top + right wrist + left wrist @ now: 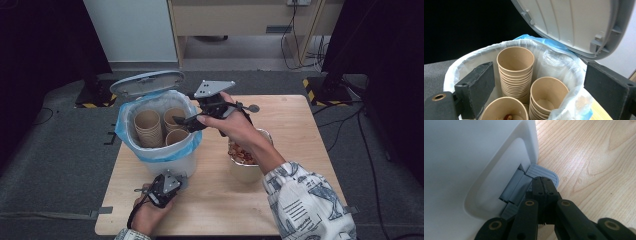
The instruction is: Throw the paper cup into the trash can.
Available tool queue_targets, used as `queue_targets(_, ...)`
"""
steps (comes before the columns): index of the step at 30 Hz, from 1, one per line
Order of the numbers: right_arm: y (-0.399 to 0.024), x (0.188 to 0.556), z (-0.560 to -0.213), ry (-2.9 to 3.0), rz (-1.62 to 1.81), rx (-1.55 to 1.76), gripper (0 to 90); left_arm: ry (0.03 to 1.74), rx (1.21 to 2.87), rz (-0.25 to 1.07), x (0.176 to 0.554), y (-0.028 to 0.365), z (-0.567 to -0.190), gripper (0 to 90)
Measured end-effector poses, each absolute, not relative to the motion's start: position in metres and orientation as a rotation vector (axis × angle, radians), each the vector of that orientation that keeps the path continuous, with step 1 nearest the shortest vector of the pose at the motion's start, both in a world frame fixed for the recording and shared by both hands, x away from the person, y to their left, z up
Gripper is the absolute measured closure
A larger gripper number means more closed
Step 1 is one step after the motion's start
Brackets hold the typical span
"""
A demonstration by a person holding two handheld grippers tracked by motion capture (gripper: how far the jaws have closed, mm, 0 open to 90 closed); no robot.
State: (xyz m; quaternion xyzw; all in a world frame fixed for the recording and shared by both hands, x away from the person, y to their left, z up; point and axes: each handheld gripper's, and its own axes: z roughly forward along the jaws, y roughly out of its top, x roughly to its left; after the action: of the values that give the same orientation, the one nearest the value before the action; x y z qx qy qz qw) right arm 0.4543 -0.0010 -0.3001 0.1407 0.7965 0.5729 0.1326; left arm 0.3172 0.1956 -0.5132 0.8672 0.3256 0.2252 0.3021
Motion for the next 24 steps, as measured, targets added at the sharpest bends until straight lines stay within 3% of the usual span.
queue_targets(24,-0.023,0.462,-0.3,2.269,1.639,0.485,9.3,0.864,2.297,0.596,0.317,0.196,-0.513,89.4)
